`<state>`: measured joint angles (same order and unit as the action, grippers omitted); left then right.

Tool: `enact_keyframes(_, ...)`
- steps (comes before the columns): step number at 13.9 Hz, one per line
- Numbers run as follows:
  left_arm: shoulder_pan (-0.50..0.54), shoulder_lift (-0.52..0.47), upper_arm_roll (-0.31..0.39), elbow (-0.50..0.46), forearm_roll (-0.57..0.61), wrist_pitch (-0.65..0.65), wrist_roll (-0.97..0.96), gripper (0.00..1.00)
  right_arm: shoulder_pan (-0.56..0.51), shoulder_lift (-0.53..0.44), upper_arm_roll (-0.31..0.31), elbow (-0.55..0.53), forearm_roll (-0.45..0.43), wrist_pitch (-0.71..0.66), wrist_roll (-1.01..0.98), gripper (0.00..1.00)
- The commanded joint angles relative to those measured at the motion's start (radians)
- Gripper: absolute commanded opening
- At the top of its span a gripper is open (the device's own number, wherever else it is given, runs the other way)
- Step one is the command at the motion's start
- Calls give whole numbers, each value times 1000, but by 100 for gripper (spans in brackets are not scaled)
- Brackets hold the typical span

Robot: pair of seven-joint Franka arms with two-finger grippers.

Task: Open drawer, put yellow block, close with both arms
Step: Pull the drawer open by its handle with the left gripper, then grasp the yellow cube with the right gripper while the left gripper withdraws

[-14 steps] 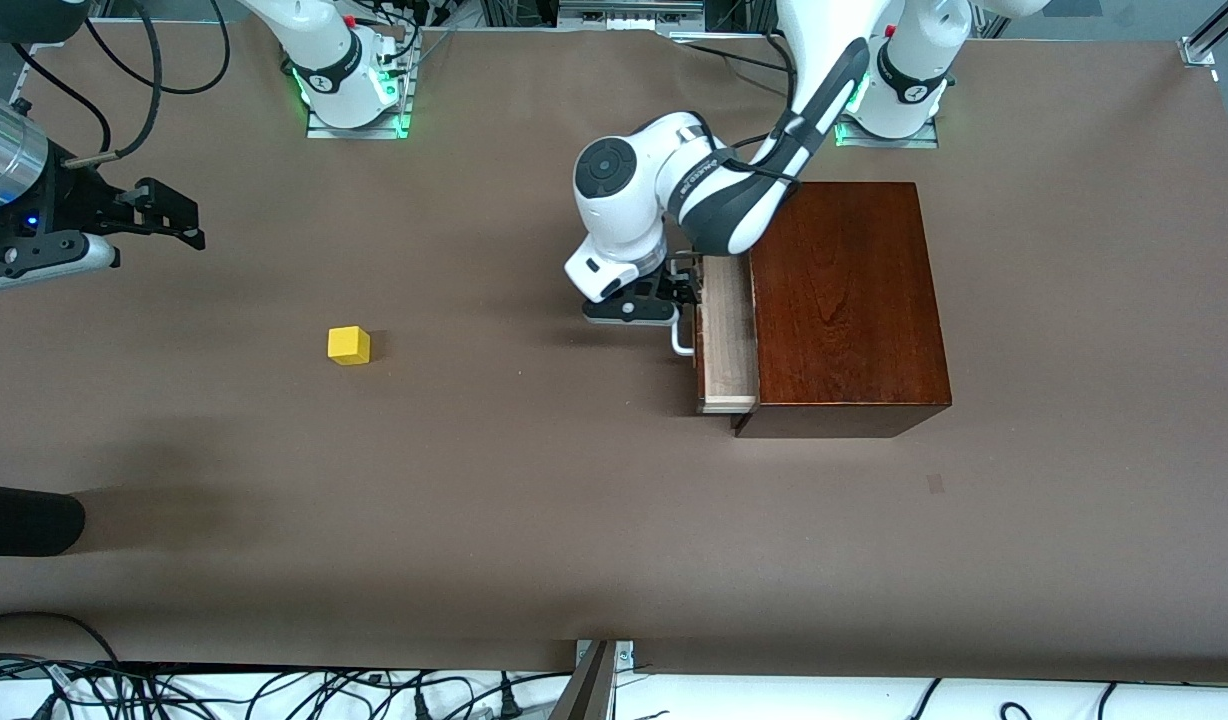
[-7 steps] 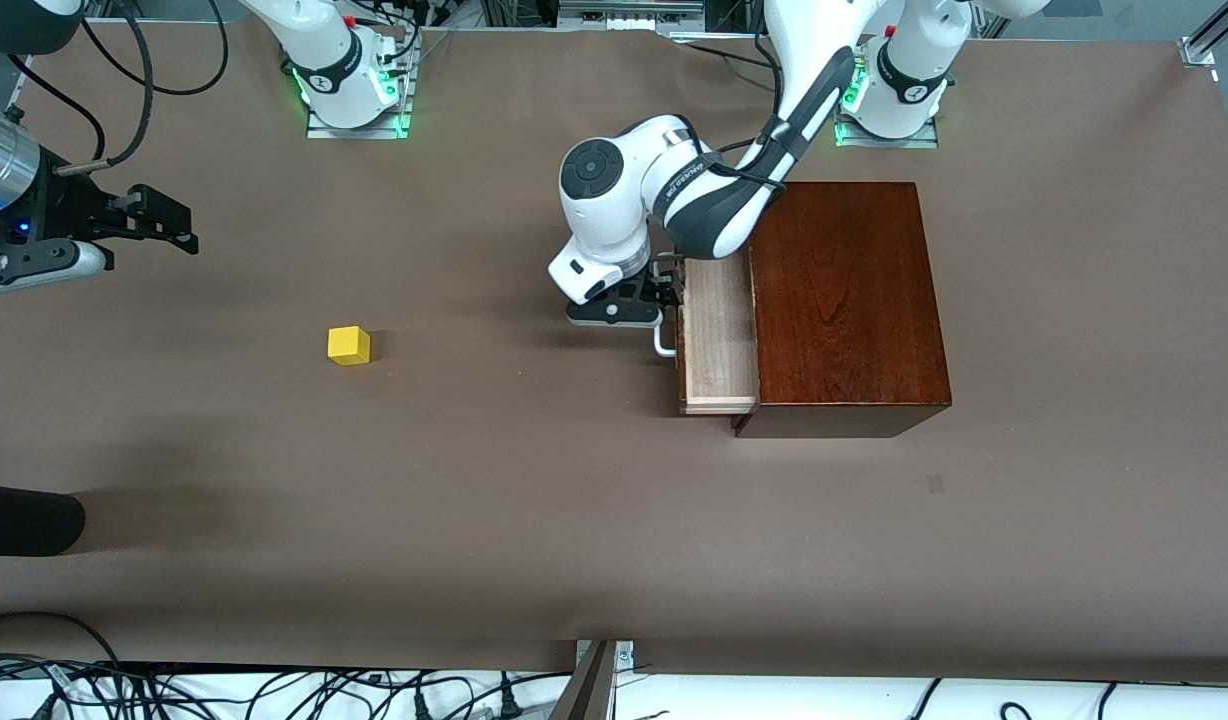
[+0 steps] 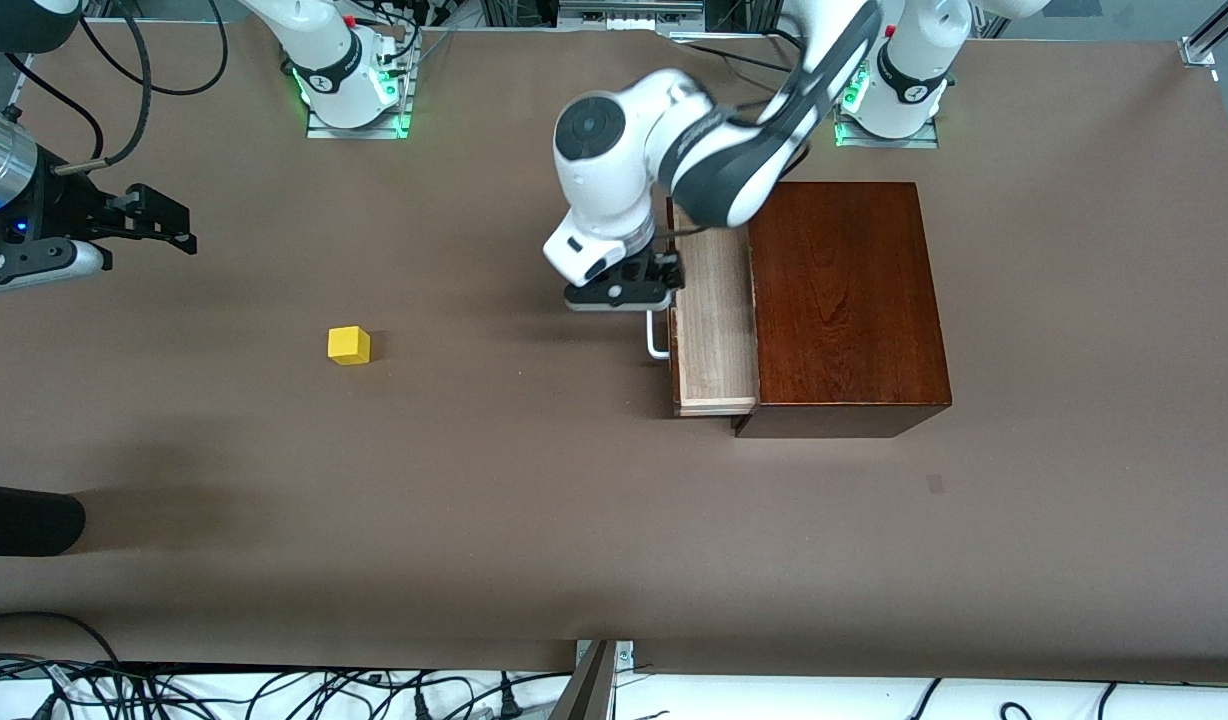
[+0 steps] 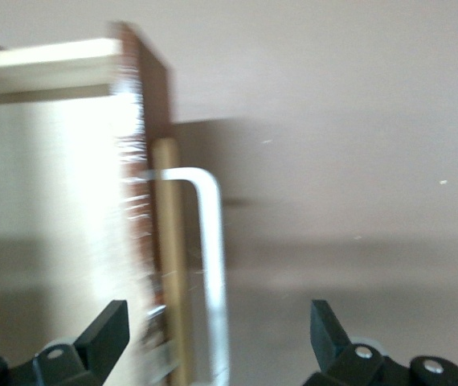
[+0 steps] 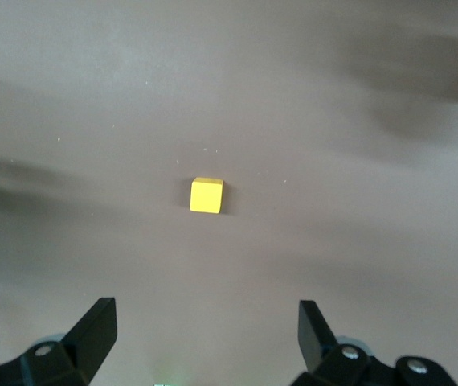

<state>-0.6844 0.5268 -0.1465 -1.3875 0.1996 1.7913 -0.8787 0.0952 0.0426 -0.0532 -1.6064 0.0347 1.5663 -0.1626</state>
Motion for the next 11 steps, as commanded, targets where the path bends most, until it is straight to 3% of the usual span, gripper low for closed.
enact_keyframes(1,113,-125,1,-5,-15,-119,91,100,-2,8,4,10,-4,-45,-18,100)
enact_keyframes(4,290,-207,-4,-2,-20,-190,288,100,-8,63,1,-77,-1,61,-14,100)
enact_keyframes(8,486,-255,4,-1,-13,-204,490,100,17,74,13,-329,-1,404,8,100)
enact_keyframes(11,615,-255,-5,1,-20,-207,559,100,46,120,18,-452,8,611,67,100)
